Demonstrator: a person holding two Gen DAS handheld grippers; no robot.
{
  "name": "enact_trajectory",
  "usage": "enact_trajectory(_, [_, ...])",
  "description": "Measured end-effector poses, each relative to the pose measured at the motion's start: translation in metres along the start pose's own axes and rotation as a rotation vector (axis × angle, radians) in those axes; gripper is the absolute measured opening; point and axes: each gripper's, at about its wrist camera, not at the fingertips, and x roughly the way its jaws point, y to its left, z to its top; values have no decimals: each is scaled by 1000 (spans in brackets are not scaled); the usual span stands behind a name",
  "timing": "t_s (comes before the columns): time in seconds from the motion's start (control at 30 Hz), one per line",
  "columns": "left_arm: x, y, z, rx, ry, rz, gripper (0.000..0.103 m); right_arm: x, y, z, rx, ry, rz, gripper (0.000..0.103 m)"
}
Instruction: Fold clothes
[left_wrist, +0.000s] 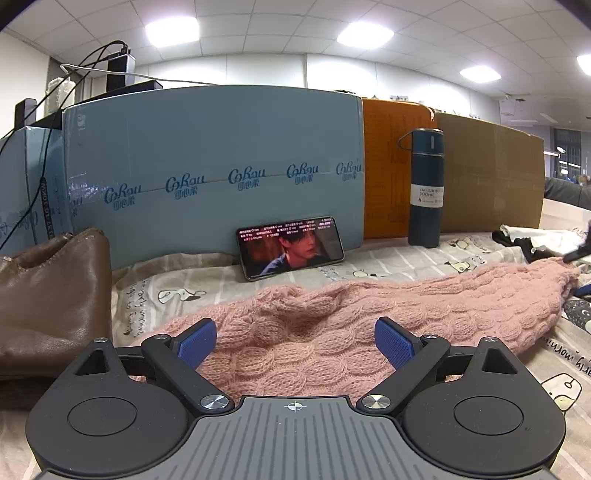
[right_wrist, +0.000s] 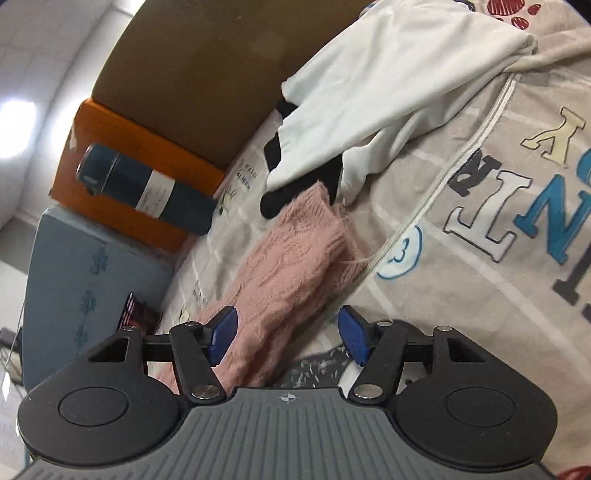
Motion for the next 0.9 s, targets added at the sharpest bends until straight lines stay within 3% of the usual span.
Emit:
enact_trajectory(0.1, [0,1,0,-10,4,-3,95,8,6,-2,18,-51,32,71])
enact_trajectory(0.23, [0,2,0,-15,2,-5,95,22,11,-10,18,-126,9,60])
enact_trajectory(0.3, [0,2,0,-17,2,-6,95,25,15,-15,-19,-164,-22,35])
enact_trajectory(0.37, [0,3,0,-21,2,-7,95,24,16,-18,-66,-195,-40,20])
enact_trajectory(0.4, [0,3,0,-23,1,-6,95,21,18,-20,-91,-213,-32,17])
enact_trajectory(0.63, [-3,4,1,-22,-13,-14,95,-31,38,-26,-267,-381,49,13])
enact_trajectory(0.8, [-6,5,2,-29,-34,-1,95,-39,26,-15,-285,-425,-89,13])
enact_trajectory(0.9, [-4,7,3,-46,-25,17,95,-21,17,-19,-353,-378,-187,13])
